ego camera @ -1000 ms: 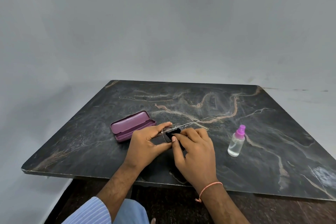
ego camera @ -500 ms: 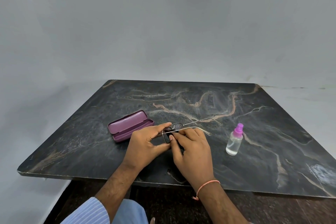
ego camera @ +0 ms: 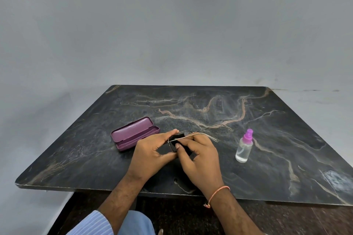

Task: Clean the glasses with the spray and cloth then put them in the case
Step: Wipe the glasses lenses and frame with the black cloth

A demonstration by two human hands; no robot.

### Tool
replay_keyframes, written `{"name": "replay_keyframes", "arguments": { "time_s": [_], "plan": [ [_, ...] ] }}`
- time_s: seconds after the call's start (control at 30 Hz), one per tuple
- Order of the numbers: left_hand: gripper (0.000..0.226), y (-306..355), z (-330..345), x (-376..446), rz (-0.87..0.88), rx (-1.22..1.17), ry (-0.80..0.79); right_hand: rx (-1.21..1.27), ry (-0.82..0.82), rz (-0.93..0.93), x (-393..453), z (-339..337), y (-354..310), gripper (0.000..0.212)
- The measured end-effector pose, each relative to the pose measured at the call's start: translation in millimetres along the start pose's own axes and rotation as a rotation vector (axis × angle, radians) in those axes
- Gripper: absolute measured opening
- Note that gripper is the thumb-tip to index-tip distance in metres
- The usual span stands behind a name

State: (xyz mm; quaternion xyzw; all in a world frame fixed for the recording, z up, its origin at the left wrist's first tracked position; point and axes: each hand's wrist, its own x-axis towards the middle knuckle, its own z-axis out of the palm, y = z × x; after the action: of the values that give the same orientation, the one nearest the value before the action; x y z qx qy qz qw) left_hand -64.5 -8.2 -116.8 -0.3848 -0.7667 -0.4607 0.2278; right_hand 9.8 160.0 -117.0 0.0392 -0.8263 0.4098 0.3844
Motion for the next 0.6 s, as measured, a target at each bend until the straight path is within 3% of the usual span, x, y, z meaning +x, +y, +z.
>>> {"name": "replay_keyframes", "arguments": {
  "time_s": [0.6],
  "plan": [
    [0.061,0.8,0.8,0.9,-0.019,-0.021,-0.022,-0.028,-0.002,-0.001,1.2,-1.3,-4.1,0.016]
  ]
}}
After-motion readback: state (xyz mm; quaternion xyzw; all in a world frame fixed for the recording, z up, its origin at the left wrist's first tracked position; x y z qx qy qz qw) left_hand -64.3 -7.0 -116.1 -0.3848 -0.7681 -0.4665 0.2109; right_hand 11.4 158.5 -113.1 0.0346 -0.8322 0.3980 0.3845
